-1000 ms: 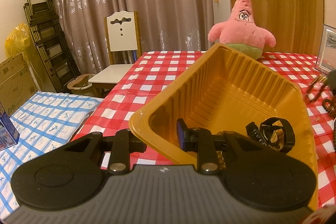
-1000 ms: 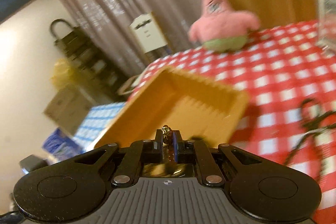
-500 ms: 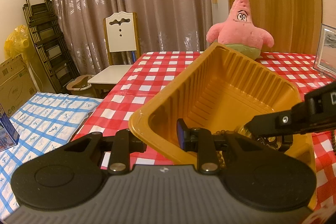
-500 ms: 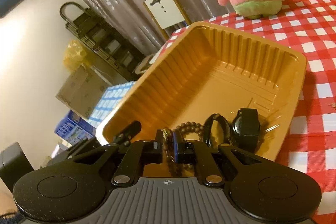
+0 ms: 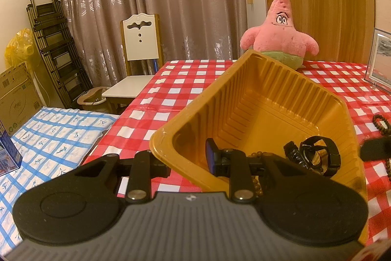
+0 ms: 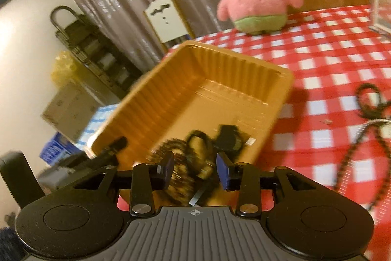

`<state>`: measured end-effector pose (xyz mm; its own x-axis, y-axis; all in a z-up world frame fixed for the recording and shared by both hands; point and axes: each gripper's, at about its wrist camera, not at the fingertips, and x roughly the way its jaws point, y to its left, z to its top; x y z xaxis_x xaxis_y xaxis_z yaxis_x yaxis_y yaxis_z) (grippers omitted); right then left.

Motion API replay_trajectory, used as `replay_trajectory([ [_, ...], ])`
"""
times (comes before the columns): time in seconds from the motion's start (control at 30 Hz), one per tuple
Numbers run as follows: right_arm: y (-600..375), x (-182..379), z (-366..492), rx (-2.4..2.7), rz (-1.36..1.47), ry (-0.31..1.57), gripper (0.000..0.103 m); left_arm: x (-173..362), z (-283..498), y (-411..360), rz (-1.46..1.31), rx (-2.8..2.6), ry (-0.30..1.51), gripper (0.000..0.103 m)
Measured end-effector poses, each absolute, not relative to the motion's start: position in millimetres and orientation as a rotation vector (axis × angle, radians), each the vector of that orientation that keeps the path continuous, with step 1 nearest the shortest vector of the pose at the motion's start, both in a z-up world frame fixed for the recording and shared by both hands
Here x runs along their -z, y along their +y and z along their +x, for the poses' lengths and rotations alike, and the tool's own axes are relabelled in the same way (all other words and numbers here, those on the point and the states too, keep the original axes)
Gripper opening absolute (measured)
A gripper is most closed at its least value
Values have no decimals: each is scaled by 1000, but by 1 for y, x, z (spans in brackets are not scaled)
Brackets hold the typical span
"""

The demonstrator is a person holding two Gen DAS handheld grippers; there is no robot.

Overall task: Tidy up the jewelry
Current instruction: 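Carry the bracelet into the tray and open the right tool, then move the right tool back toward the pearl strand with white cross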

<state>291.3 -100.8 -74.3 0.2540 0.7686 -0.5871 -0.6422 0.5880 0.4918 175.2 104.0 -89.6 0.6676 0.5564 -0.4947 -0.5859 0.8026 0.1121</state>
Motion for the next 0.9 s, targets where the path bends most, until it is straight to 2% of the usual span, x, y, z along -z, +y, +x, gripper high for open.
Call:
replay_trajectory([
  [0.9,-181,91,318,-702,-61,830,40,90,175,103,-54,-642,536,25],
])
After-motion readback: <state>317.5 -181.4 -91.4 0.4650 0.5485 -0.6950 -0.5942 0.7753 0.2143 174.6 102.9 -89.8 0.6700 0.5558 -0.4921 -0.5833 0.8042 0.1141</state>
